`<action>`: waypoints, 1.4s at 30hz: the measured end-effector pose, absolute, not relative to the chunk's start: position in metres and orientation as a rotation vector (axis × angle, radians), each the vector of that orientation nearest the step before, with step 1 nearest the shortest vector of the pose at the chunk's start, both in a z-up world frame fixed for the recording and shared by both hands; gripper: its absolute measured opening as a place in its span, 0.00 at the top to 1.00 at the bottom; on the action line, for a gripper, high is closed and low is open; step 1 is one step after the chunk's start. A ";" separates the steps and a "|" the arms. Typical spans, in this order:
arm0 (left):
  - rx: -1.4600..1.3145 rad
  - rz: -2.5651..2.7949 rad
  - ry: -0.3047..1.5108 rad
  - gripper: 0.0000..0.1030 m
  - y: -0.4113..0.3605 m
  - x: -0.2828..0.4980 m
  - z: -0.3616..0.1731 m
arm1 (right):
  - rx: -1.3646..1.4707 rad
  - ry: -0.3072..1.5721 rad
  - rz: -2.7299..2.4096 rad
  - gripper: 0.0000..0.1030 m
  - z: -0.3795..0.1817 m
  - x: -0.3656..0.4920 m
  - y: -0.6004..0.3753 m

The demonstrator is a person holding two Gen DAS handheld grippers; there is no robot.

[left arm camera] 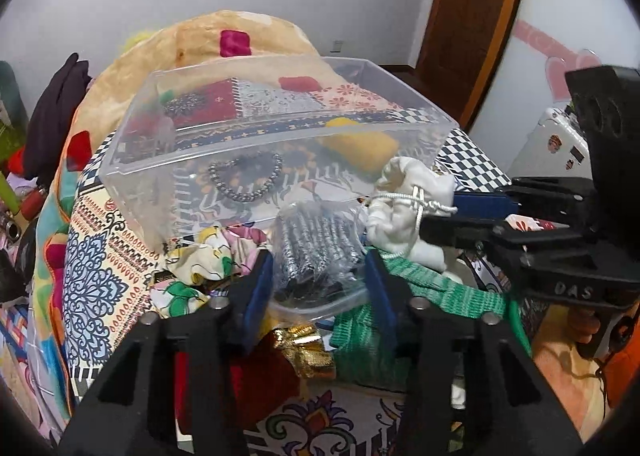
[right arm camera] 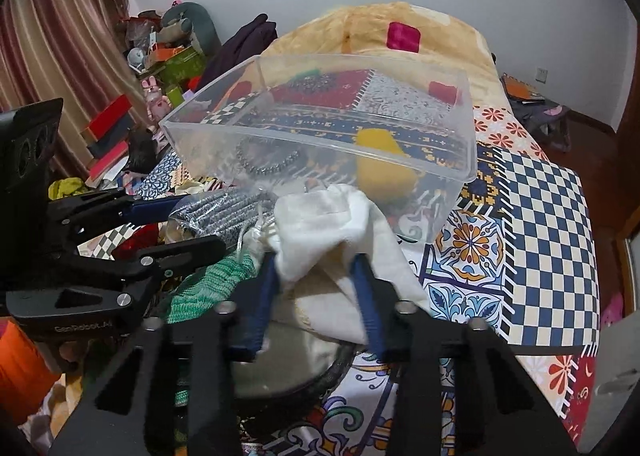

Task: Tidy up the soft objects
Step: 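Grasp the clear bag of silver items with the left tool while the right tool grasps the white cloth, then lower the bag into the clear box with the left tool while the right tool drops the white cloth in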

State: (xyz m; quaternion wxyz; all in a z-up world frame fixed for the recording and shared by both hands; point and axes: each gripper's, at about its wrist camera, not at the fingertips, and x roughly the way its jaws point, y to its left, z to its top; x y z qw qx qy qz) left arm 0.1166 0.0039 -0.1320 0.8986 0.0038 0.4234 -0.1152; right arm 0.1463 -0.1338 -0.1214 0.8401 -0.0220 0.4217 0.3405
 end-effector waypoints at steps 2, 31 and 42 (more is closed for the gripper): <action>0.015 -0.239 0.875 0.68 0.002 0.115 -0.134 | -0.050 0.885 0.720 0.81 -0.121 0.145 -0.134; -0.059 -0.152 0.561 0.75 0.040 0.093 -0.026 | -0.030 0.591 0.686 0.88 -0.028 0.143 -0.140; -0.067 -0.075 0.599 0.75 0.055 0.138 -0.034 | -0.039 0.561 0.661 0.88 -0.018 0.177 -0.117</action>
